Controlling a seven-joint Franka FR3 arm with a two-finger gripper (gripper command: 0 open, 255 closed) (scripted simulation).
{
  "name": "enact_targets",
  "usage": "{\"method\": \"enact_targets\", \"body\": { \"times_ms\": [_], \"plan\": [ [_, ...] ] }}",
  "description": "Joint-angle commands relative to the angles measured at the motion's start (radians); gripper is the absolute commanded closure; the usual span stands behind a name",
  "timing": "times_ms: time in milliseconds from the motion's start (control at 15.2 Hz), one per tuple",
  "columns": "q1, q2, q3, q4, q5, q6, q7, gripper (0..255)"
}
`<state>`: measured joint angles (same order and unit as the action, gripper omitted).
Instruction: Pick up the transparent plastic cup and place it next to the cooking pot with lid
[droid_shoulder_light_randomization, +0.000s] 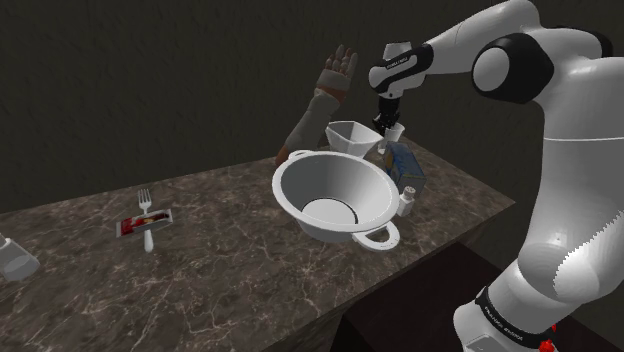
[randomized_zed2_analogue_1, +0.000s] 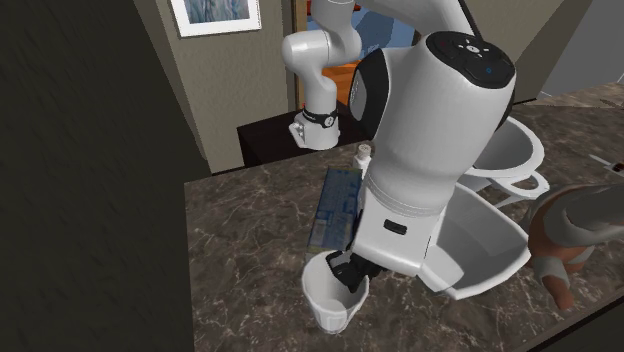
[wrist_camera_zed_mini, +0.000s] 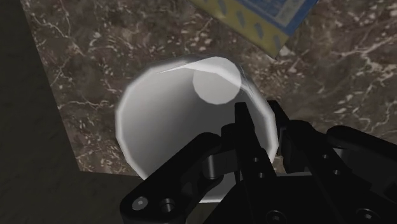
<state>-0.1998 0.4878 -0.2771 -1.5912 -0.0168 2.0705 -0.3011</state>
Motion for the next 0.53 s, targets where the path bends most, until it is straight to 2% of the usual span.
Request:
{"method": "enact_targets", "body": {
  "times_ms": [0, 462],
  "plan": [
    [0.0, 0.001, 0.0, 0.0, 0.0, 0.0, 0.0, 255],
    [0.001, -0.027, -0.004, 0.04, -0.005, -0.067, -0.004, 255]
  ]
}}
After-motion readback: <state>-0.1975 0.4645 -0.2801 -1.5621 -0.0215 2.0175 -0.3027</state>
